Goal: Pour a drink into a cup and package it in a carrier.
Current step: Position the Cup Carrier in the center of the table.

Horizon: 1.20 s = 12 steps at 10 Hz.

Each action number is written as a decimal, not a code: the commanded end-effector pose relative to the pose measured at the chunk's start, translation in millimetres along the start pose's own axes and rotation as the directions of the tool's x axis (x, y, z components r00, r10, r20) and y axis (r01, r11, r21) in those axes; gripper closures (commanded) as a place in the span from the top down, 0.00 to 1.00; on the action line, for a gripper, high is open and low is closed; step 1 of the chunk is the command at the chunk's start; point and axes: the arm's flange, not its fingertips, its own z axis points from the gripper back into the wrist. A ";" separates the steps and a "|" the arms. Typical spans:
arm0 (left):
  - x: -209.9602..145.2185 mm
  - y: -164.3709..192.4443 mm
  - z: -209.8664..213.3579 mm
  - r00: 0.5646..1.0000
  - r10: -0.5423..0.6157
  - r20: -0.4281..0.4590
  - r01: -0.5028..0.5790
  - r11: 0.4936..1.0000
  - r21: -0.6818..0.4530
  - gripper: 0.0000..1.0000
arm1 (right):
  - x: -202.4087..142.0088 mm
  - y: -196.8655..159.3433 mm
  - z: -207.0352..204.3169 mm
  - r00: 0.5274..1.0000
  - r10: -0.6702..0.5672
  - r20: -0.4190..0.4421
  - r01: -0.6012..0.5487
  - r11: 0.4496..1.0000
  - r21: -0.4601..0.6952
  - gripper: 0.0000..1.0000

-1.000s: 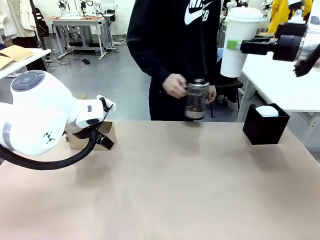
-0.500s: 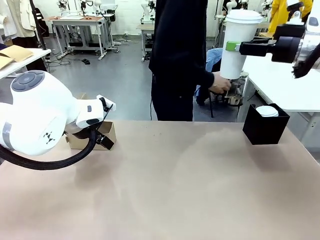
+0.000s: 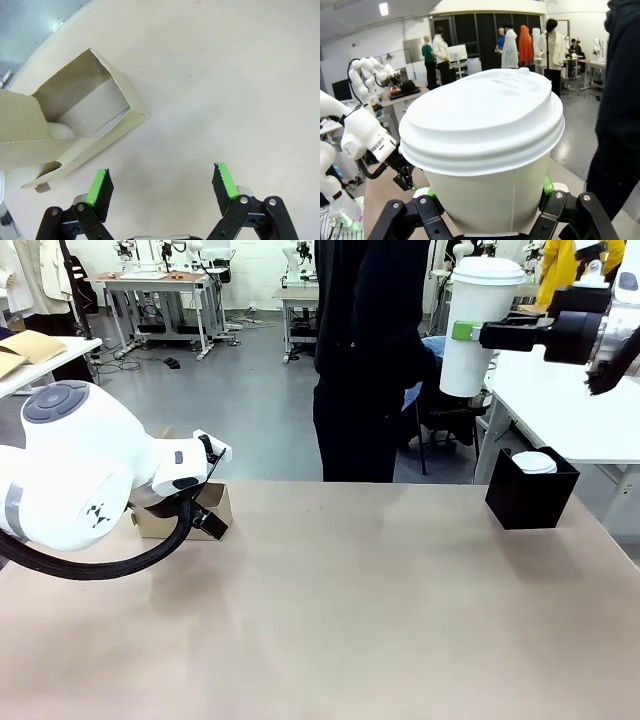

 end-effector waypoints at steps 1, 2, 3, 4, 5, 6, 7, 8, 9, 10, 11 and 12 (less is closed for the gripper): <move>-0.5 0.1 0.1 1.000 0.000 0.000 0.000 1.000 -0.001 1.00 | 4.9 2.5 1.1 1.000 0.014 0.006 -0.014 1.000 -0.005 0.81; -0.5 0.1 0.1 1.000 0.000 0.000 0.000 1.000 -0.001 1.00 | 4.9 2.5 1.1 1.000 0.014 0.006 -0.014 1.000 -0.005 0.81; -0.5 0.1 0.1 1.000 0.000 0.000 0.000 1.000 -0.001 1.00 | 4.9 2.5 1.1 1.000 0.014 0.006 -0.014 1.000 -0.005 0.81; 0.0 0.0 0.0 1.000 0.000 0.000 0.000 1.000 0.000 1.00 | 4.9 2.5 1.1 1.000 0.014 0.006 -0.014 1.000 -0.005 0.81; 11.0 -1.5 24.8 0.999 0.038 -0.008 -0.038 0.999 -0.004 1.00 | 4.9 2.5 1.1 1.000 0.014 0.006 -0.014 1.000 -0.005 0.81; 22.2 -4.9 48.1 0.997 0.072 -0.025 -0.071 0.997 0.008 1.00 | 4.9 2.5 1.1 1.000 0.014 0.006 -0.014 1.000 -0.005 0.81; 34.7 -9.9 69.8 0.994 0.096 -0.043 -0.096 0.995 0.018 1.00 | 4.9 2.5 1.1 1.000 0.014 0.006 -0.014 1.000 -0.005 0.81; 48.2 -12.3 95.2 0.990 0.128 -0.060 -0.126 0.991 0.036 1.00 | 4.9 2.5 1.1 1.000 0.014 0.006 -0.014 1.000 -0.005 0.81; 62.0 -7.4 118.8 0.982 0.180 -0.061 -0.175 0.981 0.078 1.00 | 4.9 2.5 1.1 1.000 0.014 0.006 -0.014 1.000 -0.005 0.81; 76.6 3.9 139.4 0.971 0.233 -0.046 -0.228 0.968 0.103 1.00 | 4.9 2.5 1.1 1.000 0.014 0.006 -0.014 1.000 -0.005 0.81; 89.9 18.8 152.4 0.957 0.287 -0.032 -0.280 0.950 0.140 1.00 | 4.9 2.5 1.1 1.000 0.014 0.006 -0.014 1.000 -0.005 0.81; 101.8 37.9 157.2 0.938 0.343 -0.042 -0.333 0.930 0.153 1.00 | 4.9 2.5 1.1 1.000 0.014 0.006 -0.014 1.000 -0.005 0.81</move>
